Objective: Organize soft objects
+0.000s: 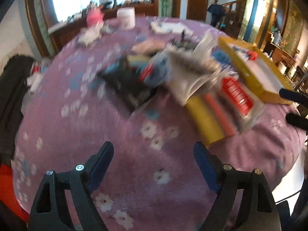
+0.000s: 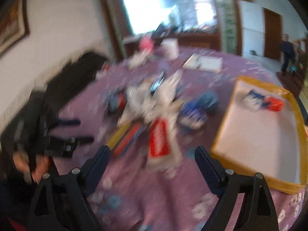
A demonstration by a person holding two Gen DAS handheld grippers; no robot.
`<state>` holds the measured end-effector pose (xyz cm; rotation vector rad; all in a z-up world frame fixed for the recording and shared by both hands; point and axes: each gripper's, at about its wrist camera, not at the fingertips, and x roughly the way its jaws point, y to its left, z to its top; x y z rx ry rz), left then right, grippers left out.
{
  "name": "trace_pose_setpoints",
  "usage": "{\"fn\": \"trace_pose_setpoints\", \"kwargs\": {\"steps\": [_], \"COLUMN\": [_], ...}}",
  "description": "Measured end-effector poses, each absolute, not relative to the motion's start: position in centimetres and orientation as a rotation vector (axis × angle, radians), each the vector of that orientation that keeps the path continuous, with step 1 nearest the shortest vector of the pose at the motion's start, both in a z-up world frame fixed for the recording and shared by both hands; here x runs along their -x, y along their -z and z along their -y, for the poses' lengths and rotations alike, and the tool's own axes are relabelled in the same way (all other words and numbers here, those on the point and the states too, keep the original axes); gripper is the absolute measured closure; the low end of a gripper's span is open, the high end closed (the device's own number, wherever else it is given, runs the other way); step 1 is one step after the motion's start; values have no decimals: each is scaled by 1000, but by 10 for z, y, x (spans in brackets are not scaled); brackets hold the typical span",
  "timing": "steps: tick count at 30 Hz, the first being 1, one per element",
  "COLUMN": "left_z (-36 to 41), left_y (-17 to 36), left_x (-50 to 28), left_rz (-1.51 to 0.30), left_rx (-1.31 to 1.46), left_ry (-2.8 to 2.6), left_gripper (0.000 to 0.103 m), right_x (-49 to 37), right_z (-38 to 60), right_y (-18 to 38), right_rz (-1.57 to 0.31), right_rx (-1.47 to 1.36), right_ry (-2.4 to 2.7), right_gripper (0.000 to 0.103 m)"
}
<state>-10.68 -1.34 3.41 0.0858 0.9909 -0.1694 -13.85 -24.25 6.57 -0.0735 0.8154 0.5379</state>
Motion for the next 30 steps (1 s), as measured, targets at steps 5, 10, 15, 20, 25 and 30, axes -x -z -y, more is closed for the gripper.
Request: {"fn": "trace_pose_setpoints", "kwargs": {"steps": [5, 10, 15, 20, 25, 30], "left_z": [22, 35, 40, 34, 35, 35], "left_y": [-12, -8, -3, 2, 1, 1], "left_x": [85, 46, 3, -8, -8, -8], "left_rz": [-1038, -1038, -1012, -1013, -1013, -1013], "left_rx": [-71, -94, -104, -45, -45, -45], "left_ry": [159, 133, 97, 69, 69, 69], "left_gripper": [19, 19, 11, 0, 0, 0], "right_x": [99, 56, 38, 38, 36, 36], "right_z": [223, 219, 209, 214, 220, 221], "right_y": [-37, -15, -14, -11, -10, -9], "right_rz": [-923, -1023, -987, -956, -950, -954], "right_rx": [133, 78, 58, 26, -27, -43], "right_ry": [-450, -443, -427, -446, -475, -482], "right_gripper": [11, 55, 55, 55, 55, 54]}}
